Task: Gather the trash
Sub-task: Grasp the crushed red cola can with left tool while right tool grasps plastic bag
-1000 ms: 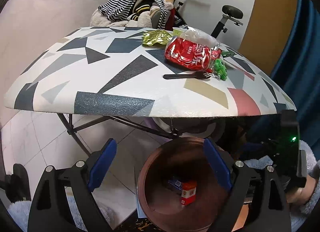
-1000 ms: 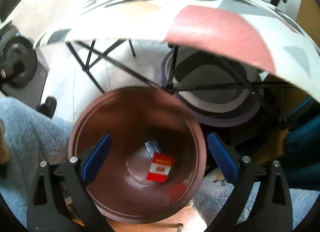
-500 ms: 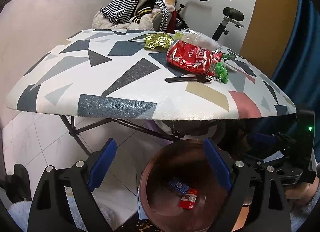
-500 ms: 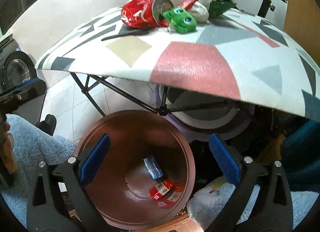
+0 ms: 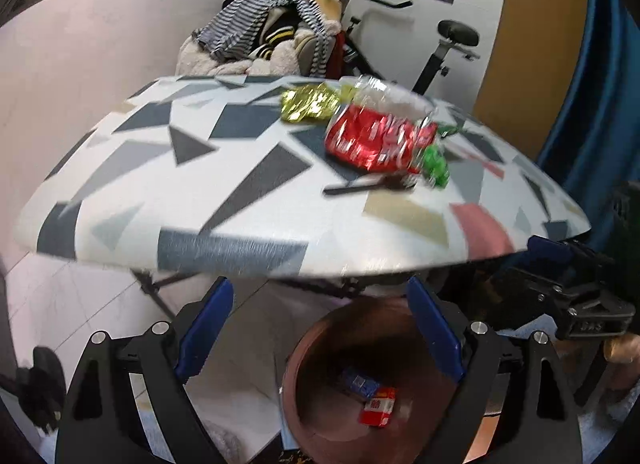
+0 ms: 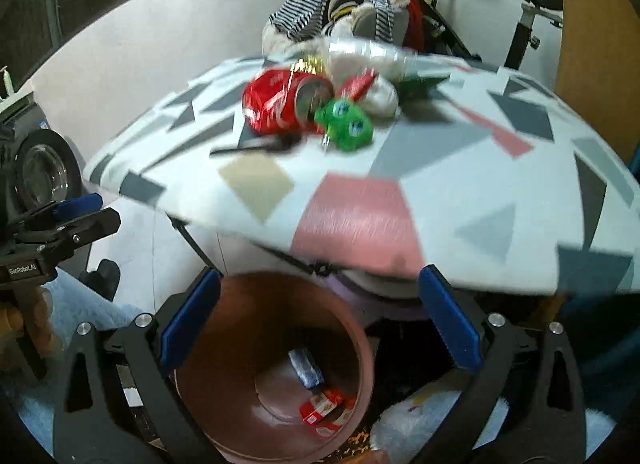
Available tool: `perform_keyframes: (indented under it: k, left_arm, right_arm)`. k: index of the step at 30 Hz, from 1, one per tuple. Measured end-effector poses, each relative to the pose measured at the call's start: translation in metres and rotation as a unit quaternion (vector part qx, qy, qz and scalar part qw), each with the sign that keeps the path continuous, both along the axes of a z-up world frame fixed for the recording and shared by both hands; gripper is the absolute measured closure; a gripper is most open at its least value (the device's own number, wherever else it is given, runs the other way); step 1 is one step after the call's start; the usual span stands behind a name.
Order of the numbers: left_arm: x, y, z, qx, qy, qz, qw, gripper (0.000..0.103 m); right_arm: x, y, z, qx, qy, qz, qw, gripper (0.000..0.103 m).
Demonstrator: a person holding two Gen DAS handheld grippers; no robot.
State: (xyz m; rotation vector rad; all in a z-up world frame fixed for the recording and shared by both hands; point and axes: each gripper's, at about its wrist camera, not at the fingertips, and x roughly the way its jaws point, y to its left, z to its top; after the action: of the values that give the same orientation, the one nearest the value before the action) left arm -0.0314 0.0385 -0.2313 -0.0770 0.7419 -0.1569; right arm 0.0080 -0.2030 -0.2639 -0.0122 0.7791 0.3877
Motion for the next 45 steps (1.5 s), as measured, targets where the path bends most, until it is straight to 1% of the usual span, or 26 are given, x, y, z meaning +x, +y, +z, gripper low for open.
perform_keyframes:
  k: [3, 7, 11, 14, 17, 19, 23, 24, 26, 27, 31, 34, 35, 36, 37, 38, 39, 40, 42, 43, 44, 45]
  left_arm:
    - [0.014, 0.0, 0.02, -0.007, -0.016, -0.008, 0.9998, 0.017]
    - [0.039, 0.0, 0.04, -0.012, -0.021, -0.016, 0.9996, 0.017]
    - [0.066, 0.004, 0.056, -0.012, -0.021, -0.014, 0.9996, 0.017]
    - [0.083, 0.007, 0.063, -0.015, -0.019, -0.015, 0.9996, 0.017]
    - [0.101, 0.01, 0.068, -0.01, -0.018, -0.014, 0.9997, 0.017]
    - [0.113, 0.013, 0.07, -0.009, -0.015, -0.014, 0.9997, 0.017]
    - [0.14, 0.02, 0.069, -0.023, -0.001, -0.014, 0.9996, 0.017]
    - [0.149, 0.023, 0.068, -0.027, 0.004, -0.011, 0.9996, 0.017]
    - [0.161, 0.029, 0.066, -0.038, 0.01, -0.005, 0.9992, 0.017]
    - [0.169, 0.034, 0.065, -0.049, 0.014, -0.001, 0.9987, 0.017]
    - [0.19, 0.05, 0.063, -0.077, 0.022, 0.013, 0.9967, 0.018]
    - [0.201, 0.059, 0.061, -0.086, 0.026, 0.02, 0.9957, 0.021]
    - [0.205, 0.062, 0.06, -0.089, 0.028, 0.021, 0.9954, 0.023]
    - [0.209, 0.064, 0.058, -0.09, 0.03, 0.021, 0.9952, 0.023]
    - [0.211, 0.065, 0.057, -0.09, 0.032, 0.021, 0.9952, 0.025]
    - [0.213, 0.065, 0.056, -0.089, 0.034, 0.02, 0.9953, 0.026]
    - [0.215, 0.066, 0.055, -0.088, 0.036, 0.019, 0.9953, 0.027]
    - [0.217, 0.066, 0.053, -0.09, 0.039, 0.016, 0.995, 0.029]
    - [0.22, 0.063, 0.05, -0.098, 0.048, 0.005, 0.994, 0.033]
    - [0.219, 0.061, 0.049, -0.101, 0.05, -0.001, 0.9937, 0.036]
    - [0.22, 0.057, 0.047, -0.102, 0.053, -0.009, 0.9934, 0.038]
    - [0.22, 0.053, 0.046, -0.101, 0.055, -0.017, 0.9933, 0.039]
  right_arm:
    - [0.012, -0.004, 0.015, -0.013, -0.004, 0.008, 1.0, 0.006]
    - [0.027, -0.012, 0.037, -0.028, -0.027, 0.004, 0.999, 0.005]
    - [0.046, -0.02, 0.052, -0.019, -0.014, -0.003, 1.0, 0.006]
    - [0.059, -0.023, 0.063, -0.03, -0.017, -0.019, 0.999, 0.006]
    - [0.077, -0.025, 0.072, -0.039, -0.021, -0.025, 0.999, 0.006]
    - [0.094, -0.023, 0.076, -0.045, -0.021, -0.018, 0.999, 0.006]
    - [0.133, -0.014, 0.084, -0.056, -0.027, -0.01, 0.998, 0.006]
    - [0.146, -0.012, 0.085, -0.052, -0.023, -0.01, 0.998, 0.006]
    - [0.175, -0.009, 0.086, -0.029, -0.001, -0.014, 0.999, 0.006]
    - [0.194, -0.008, 0.086, -0.007, 0.012, -0.018, 1.0, 0.006]
    - [0.24, -0.004, 0.084, 0.037, 0.036, -0.037, 0.998, 0.006]
    - [0.268, -0.002, 0.077, 0.071, 0.064, -0.048, 0.994, 0.006]
    - [0.275, -0.001, 0.074, 0.077, 0.072, -0.05, 0.993, 0.008]
    - [0.282, -0.001, 0.07, 0.081, 0.08, -0.052, 0.992, 0.014]
    - [0.291, 0.002, 0.062, 0.081, 0.098, -0.05, 0.991, 0.017]
    - [0.294, 0.003, 0.059, 0.076, 0.104, -0.052, 0.99, 0.022]
    - [0.299, 0.005, 0.052, 0.068, 0.115, -0.054, 0.99, 0.023]
    - [0.3, 0.006, 0.05, 0.074, 0.119, -0.051, 0.989, 0.025]
    - [0.301, 0.005, 0.047, 0.091, 0.127, -0.046, 0.987, 0.038]
    - [0.3, 0.005, 0.048, 0.097, 0.131, -0.042, 0.986, 0.043]
    - [0.298, 0.006, 0.052, 0.092, 0.127, -0.038, 0.987, 0.05]
    - [0.294, 0.007, 0.057, 0.089, 0.116, -0.034, 0.989, 0.054]
